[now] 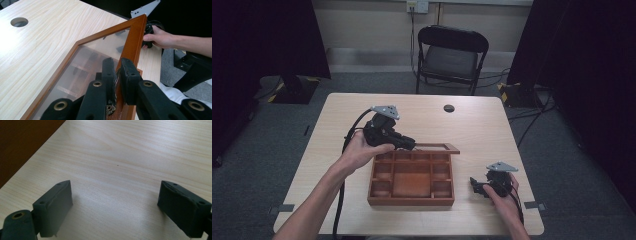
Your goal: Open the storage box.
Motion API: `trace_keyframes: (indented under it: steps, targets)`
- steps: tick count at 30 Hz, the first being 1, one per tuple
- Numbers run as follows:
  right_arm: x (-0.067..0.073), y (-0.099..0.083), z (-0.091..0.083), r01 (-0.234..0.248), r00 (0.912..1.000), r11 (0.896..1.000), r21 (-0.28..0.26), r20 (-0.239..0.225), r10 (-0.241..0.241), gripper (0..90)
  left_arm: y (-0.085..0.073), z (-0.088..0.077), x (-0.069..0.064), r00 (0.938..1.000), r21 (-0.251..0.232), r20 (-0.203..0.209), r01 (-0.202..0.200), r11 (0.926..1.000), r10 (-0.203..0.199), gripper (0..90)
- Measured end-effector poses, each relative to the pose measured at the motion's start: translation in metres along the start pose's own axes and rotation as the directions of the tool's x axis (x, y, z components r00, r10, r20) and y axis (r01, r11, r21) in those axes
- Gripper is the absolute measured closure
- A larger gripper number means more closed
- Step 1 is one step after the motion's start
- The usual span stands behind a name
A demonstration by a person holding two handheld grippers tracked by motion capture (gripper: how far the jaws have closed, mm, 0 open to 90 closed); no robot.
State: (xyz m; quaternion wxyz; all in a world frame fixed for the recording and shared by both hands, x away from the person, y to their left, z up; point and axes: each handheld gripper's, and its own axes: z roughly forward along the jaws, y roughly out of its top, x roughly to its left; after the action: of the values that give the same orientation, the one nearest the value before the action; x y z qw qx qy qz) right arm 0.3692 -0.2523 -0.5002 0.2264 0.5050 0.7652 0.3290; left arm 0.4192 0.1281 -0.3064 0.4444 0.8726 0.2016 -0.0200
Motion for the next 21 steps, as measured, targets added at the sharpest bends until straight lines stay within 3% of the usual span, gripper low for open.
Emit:
trace_keyframes:
  steps: [21]
  targets:
    - [0.0, 0.0, 0.0, 0.0, 1.0, 1.0, 0.0, 0.0, 0.0, 11.1, 0.0002, -0.0002, -0.001, 1.0, 0.003, -0.004, -0.002, 1.0, 0.002, 82.2]
